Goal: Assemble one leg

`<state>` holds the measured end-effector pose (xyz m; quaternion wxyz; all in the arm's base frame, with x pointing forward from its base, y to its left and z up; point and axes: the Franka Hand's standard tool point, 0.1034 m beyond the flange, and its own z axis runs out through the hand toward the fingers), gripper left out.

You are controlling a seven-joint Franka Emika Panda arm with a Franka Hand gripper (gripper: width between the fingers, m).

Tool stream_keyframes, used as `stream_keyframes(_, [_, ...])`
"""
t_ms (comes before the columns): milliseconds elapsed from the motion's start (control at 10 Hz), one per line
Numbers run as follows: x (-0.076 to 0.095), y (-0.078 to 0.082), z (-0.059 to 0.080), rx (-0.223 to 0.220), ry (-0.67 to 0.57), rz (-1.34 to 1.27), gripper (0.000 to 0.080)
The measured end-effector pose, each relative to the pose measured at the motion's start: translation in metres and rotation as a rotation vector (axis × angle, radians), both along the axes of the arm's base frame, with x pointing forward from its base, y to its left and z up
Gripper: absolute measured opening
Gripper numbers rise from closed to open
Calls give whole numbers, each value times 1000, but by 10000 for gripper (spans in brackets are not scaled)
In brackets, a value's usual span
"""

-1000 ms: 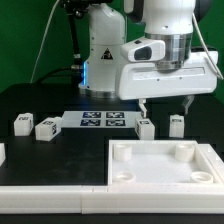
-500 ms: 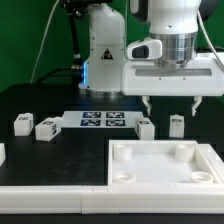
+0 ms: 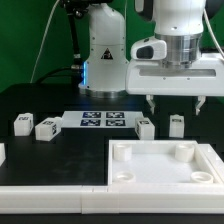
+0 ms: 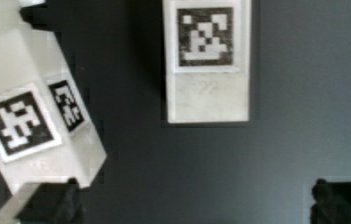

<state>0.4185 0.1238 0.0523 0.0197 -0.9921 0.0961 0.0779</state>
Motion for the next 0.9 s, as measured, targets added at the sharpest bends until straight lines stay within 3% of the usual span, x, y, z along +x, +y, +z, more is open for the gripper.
stream_keyframes(500, [-4,3,1,53,441,54,649])
stream_keyframes(700, [-7,4,-5,103,568,104,649])
stream_keyframes(900, [-6,6,-21,143,733,83,649])
